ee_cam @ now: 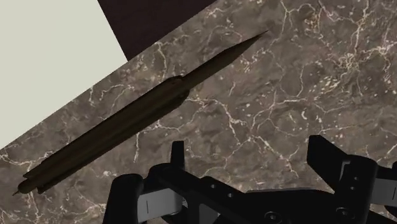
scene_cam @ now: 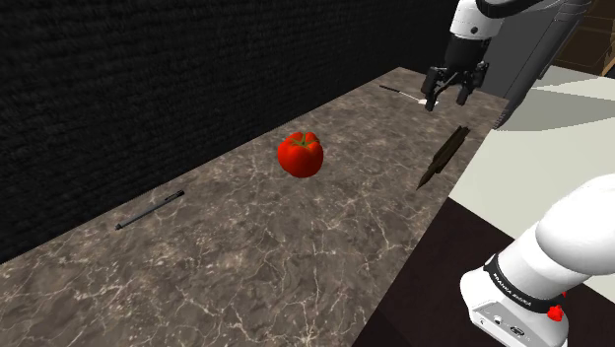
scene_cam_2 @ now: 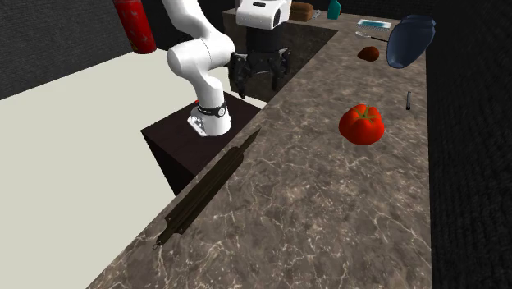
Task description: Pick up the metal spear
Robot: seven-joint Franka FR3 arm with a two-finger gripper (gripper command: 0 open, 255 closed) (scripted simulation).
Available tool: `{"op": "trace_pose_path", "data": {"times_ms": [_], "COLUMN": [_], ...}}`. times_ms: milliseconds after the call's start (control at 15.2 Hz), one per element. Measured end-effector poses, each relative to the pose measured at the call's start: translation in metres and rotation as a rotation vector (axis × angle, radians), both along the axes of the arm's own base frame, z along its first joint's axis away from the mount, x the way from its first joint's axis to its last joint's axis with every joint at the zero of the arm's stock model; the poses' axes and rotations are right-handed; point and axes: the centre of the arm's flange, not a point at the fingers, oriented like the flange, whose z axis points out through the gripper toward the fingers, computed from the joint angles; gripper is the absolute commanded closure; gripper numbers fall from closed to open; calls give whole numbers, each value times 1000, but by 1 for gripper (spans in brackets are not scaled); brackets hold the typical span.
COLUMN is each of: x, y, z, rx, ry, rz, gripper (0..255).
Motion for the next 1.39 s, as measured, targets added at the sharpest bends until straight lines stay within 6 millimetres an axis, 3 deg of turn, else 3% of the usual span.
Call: {"op": "trace_pose_path", "data": {"times_ms": [198, 660, 990, 1386], "x": [7, 1, -20, -29], "y": [-29, -96, -139, -150], "z": [-29, -100, -150, -185], "rx": [6, 22, 33, 35], "ry": [-9, -31, -46, -52], "rz": [-184, -613, -920, -1014], "gripper": [0, 0, 0, 0]}}
